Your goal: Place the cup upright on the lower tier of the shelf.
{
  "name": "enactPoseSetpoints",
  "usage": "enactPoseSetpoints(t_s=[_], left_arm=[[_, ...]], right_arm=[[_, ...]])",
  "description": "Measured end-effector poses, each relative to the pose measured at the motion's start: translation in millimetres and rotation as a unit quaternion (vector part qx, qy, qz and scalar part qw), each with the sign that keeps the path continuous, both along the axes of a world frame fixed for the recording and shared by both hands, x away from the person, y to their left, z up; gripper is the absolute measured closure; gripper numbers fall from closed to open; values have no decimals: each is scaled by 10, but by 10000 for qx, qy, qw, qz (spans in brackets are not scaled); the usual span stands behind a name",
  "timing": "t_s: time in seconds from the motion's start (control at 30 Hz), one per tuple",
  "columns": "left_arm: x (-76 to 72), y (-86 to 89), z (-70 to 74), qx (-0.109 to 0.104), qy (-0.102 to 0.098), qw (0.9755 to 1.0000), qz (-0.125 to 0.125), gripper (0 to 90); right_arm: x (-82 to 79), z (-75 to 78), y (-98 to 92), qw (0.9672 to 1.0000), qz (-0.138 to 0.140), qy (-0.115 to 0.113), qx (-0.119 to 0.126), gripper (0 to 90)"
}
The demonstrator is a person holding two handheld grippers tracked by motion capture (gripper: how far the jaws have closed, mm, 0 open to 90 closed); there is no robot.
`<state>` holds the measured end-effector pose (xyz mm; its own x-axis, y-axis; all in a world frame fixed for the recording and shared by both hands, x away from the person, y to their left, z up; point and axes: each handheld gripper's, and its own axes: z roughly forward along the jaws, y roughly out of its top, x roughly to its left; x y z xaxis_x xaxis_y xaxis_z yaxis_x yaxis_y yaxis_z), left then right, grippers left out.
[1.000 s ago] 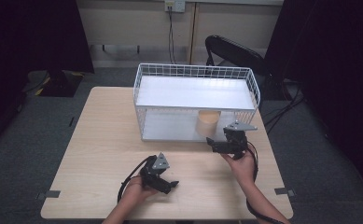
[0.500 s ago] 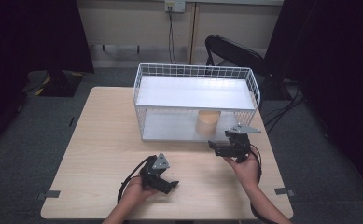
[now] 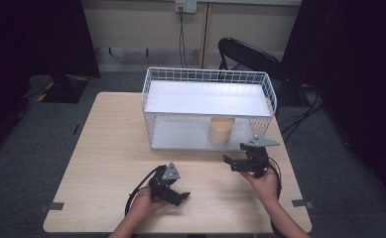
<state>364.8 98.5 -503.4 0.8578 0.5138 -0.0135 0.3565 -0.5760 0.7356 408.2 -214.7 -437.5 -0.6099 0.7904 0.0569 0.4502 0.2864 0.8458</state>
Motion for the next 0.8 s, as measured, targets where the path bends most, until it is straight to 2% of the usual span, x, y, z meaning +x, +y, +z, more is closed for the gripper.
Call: enactPoseSetpoints(t_s=[0.4, 0.8], left_arm=[[0, 0, 0, -2, -2, 10000, 0, 95], [0, -1, -1, -6, 0, 10000, 0, 95]], right_arm=[[-105, -56, -52, 9998, 150, 57, -119, 144], [-208, -127, -176, 9997, 151, 111, -135, 144]])
